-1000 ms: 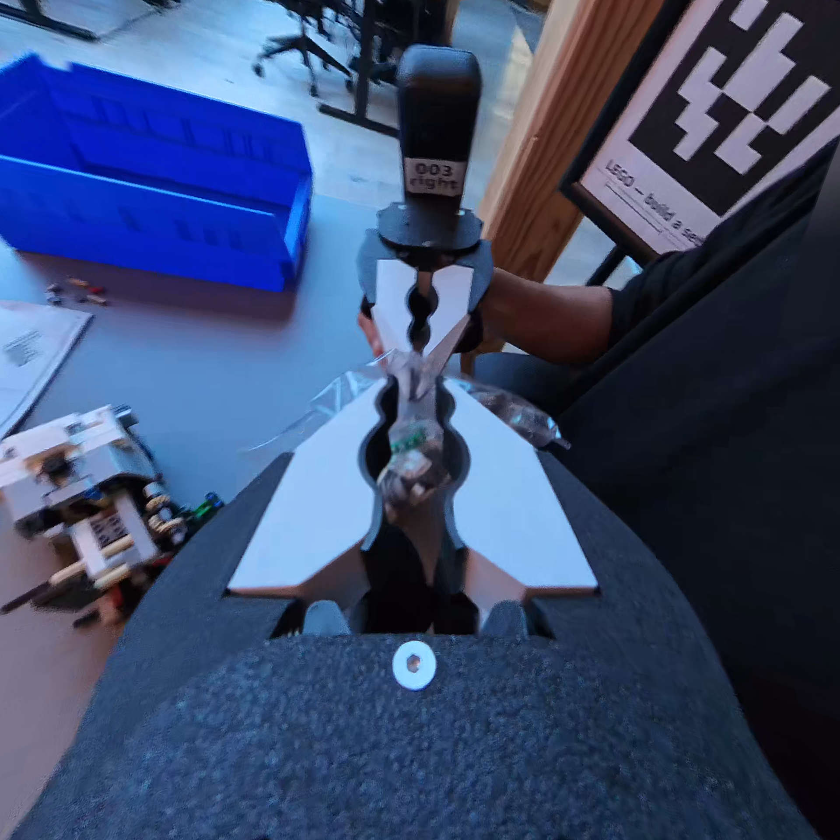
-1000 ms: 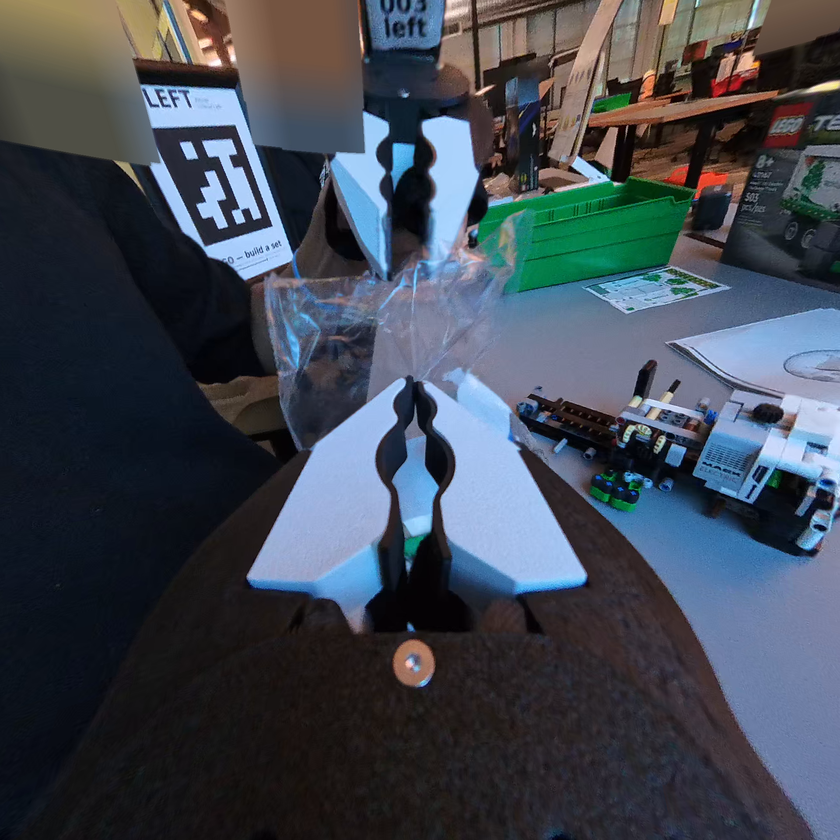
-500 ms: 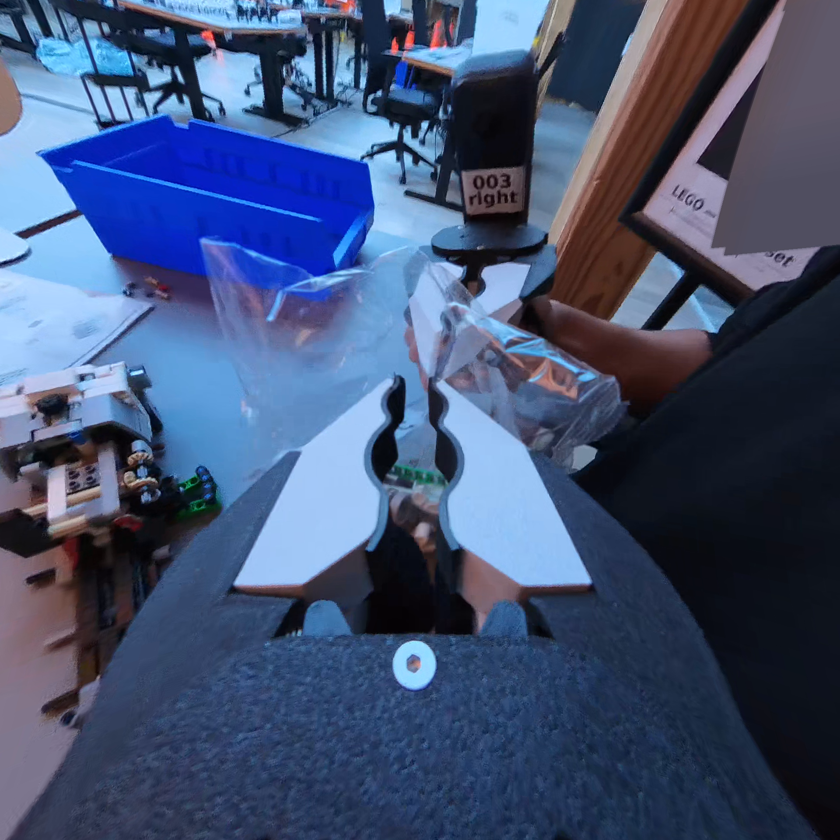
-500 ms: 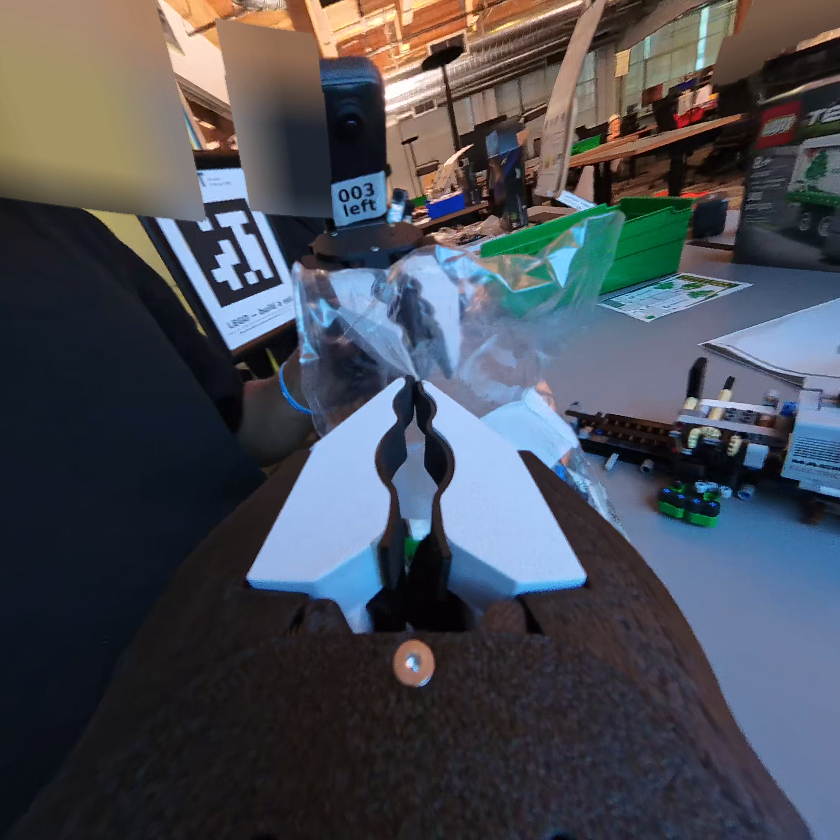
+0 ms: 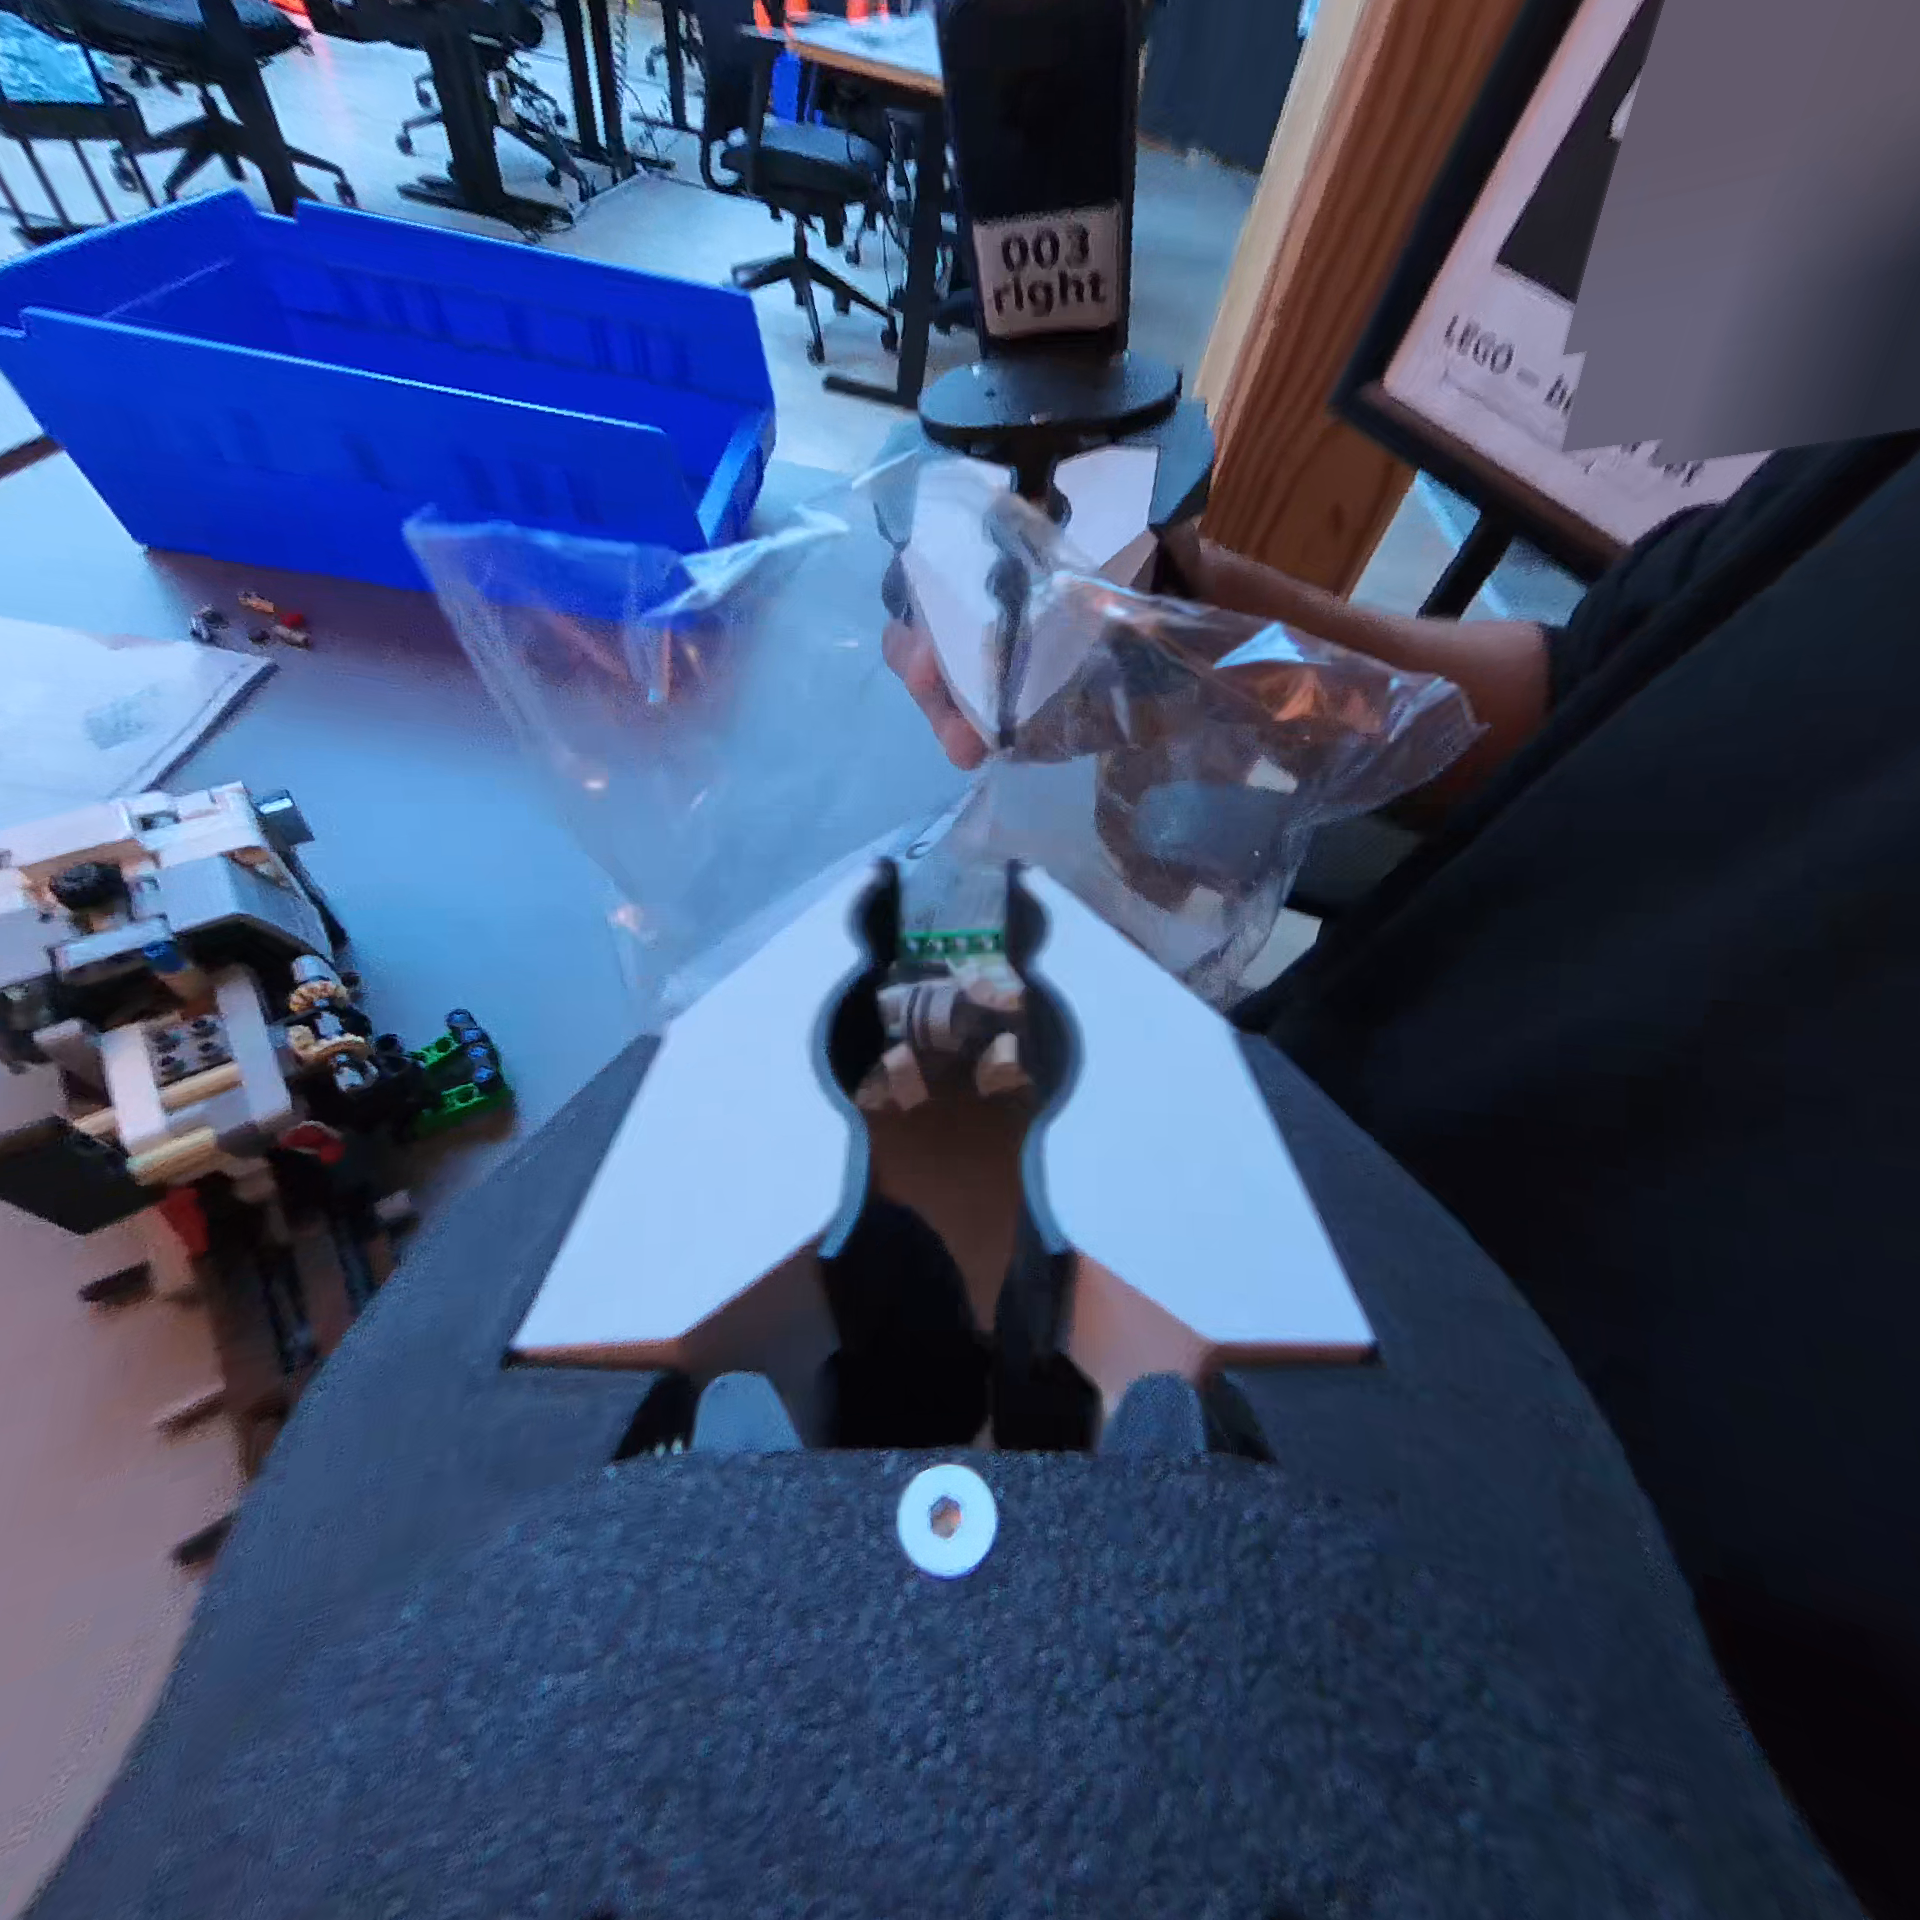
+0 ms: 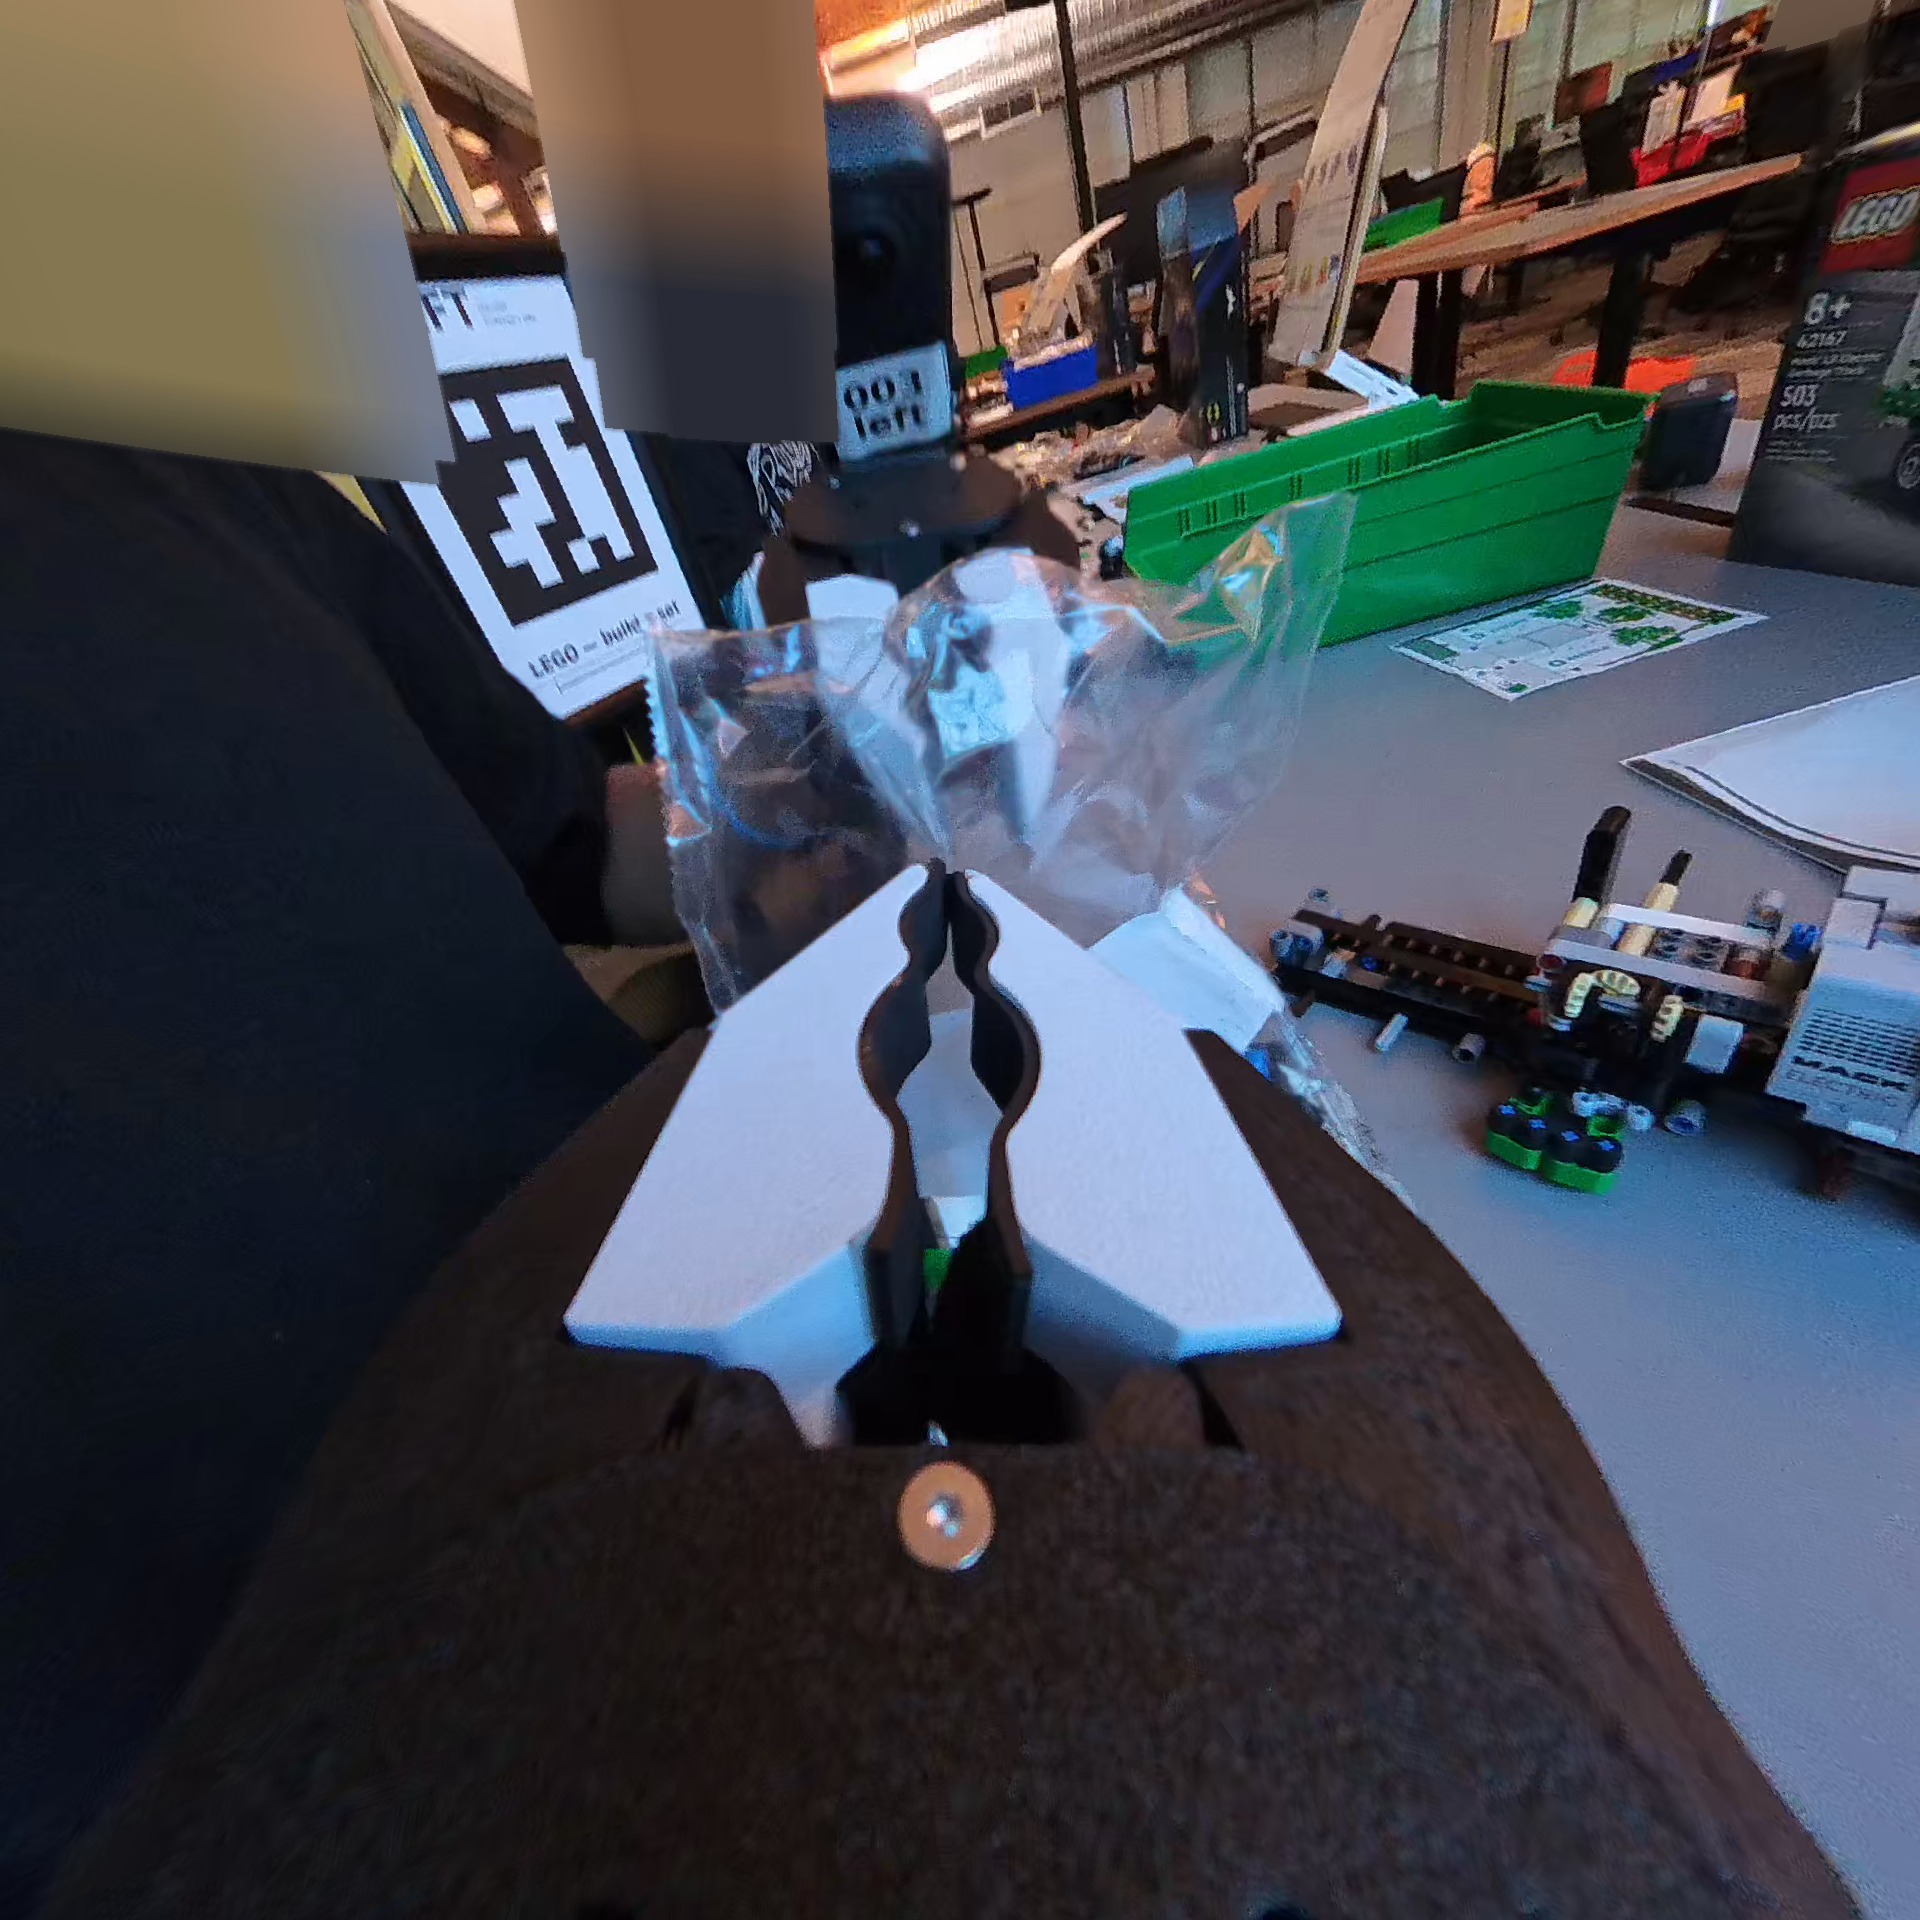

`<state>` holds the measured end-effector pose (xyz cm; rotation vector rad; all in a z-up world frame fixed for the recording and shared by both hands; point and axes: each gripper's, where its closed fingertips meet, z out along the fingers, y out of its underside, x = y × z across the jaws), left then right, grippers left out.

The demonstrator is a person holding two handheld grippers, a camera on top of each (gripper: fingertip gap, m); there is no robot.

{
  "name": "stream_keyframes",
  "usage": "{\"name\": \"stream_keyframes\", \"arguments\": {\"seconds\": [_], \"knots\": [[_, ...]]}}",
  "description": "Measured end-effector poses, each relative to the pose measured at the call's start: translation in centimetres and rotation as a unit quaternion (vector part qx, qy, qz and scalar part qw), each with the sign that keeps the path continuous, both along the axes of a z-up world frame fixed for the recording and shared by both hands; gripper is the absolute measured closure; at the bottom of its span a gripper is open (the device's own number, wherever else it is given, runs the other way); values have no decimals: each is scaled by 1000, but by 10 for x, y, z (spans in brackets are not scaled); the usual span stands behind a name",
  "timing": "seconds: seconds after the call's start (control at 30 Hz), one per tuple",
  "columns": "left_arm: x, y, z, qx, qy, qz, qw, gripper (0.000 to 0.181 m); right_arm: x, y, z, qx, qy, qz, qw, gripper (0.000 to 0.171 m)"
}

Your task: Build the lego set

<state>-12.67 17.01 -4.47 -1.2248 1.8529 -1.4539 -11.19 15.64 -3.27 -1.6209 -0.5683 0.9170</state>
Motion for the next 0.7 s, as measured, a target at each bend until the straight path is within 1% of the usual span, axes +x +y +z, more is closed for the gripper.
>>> {"name": "stream_keyframes", "arguments": {"seconds": [0.03, 0.1, 0.17, 0.3, 0.4, 0.53, 0.6, 0.63, 0.67, 0.7], "knots": [[1, 0, -1, -21, -2, 6, 1000, 150, -1, 0, 1, -2, 14, 3, 1000, 171], [5, -5, -5, -49, -10, 10, 999, 133, -6, -1, 1, -3, 37, 20, 999, 171], [9, -12, -8, -54, -28, 0, 998, 134, -13, -2, 0, -13, 57, 49, 997, 171], [10, -17, -9, -35, -50, -21, 998, 140, -16, -2, -1, -30, 89, 83, 992, 171], [6, -24, -17, 4, -35, -45, 998, 140, -21, -7, -6, -43, 92, 114, 988, 171], [1, -25, -21, 28, -13, -71, 997, 138, -23, -6, -8, -46, 102, 121, 986, 171], [2, -26, -22, 30, -7, -77, 997, 143, -25, -4, -8, -44, 99, 116, 987, 171], [3, -26, -22, 30, -8, -77, 997, 154, -26, -2, -9, -42, 91, 110, 989, 171], [6, -25, -23, 31, -9, -73, 997, 169, -27, 0, -11, -42, 77, 102, 991, 171], [7, -27, -24, 32, -12, -75, 997, 179, -28, 1, -14, -42, 60, 96, 993, 171]]}}
